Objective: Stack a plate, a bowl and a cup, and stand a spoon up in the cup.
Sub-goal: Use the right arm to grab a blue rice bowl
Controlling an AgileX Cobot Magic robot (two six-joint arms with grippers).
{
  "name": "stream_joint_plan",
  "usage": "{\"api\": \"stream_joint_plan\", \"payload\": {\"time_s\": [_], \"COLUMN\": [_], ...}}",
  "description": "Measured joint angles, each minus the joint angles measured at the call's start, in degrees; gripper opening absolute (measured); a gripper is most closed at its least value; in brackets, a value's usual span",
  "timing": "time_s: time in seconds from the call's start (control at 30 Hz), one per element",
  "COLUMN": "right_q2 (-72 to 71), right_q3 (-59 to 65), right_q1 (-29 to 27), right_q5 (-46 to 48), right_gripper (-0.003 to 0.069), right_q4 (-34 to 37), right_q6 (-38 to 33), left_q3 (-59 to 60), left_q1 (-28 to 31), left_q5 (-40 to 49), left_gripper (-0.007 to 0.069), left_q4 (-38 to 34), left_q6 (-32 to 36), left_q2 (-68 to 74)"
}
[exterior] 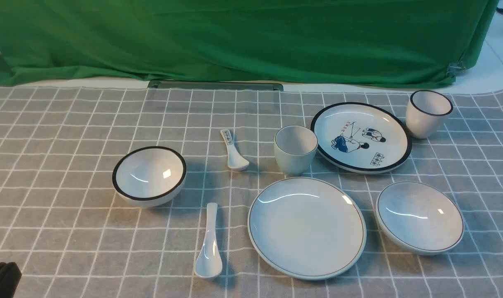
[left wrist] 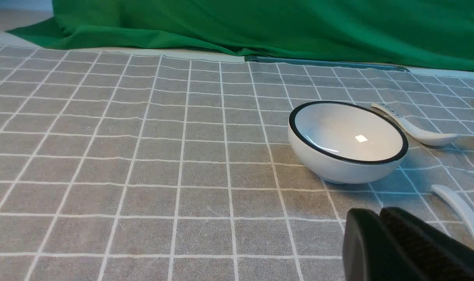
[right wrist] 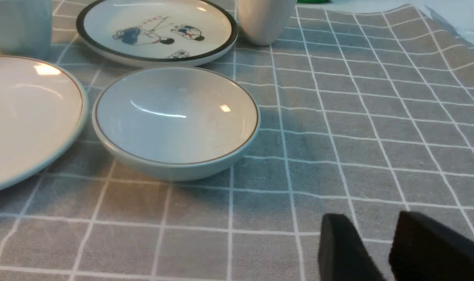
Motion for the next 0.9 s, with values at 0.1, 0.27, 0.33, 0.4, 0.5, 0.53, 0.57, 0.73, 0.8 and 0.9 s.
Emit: {"api": "stream_joint_plan", "payload": {"time_s": [0.1, 0.27, 0.33, 0.4, 0.5, 0.53, 0.57, 0.73, 0.8, 0.9], "right_q2": [0.00, 0.00, 0.00, 0.00, 0.00, 0.00, 0.00, 0.00, 0.00, 0.00], "right_q3": [0.00, 0.00, 0.00, 0.00, 0.00, 0.00, 0.00, 0.00, 0.00, 0.00], "right_q1": [0.00, 0.00, 0.00, 0.00, 0.00, 0.00, 0.00, 0.00, 0.00, 0.00], "right_q5": [0.00, 0.00, 0.00, 0.00, 0.00, 0.00, 0.00, 0.00, 0.00, 0.00], "right_gripper": [0.0242, 0.0242, 0.0242, 0.0242, 0.0242, 0.0242, 0.0242, 0.0242, 0.0242, 0.0242], "right_q4": [0.00, 0.00, 0.00, 0.00, 0.00, 0.00, 0.00, 0.00, 0.00, 0.00], "right_q6": [0.00, 0.00, 0.00, 0.00, 0.00, 0.00, 0.00, 0.00, 0.00, 0.00], "left_q3": [0.00, 0.00, 0.00, 0.00, 0.00, 0.00, 0.00, 0.00, 0.00, 0.00], "left_q1": [0.00, 0.00, 0.00, 0.00, 0.00, 0.00, 0.00, 0.00, 0.00, 0.00], "left_q5": [0.00, 0.00, 0.00, 0.00, 0.00, 0.00, 0.00, 0.00, -0.54, -3.54], "left_gripper": [0.0018, 0.0018, 0.0018, 0.0018, 0.0018, 0.0018, 0.0018, 0.0018, 0.0018, 0.0018], "left_q4": [0.00, 0.00, 0.00, 0.00, 0.00, 0.00, 0.00, 0.08, -0.04, -5.22], "left_q6": [0.00, 0.00, 0.00, 0.00, 0.00, 0.00, 0.00, 0.00, 0.00, 0.00], "left_q2": [0.00, 0.00, 0.00, 0.00, 0.00, 0.00, 0.00, 0.00, 0.00, 0.00]}}
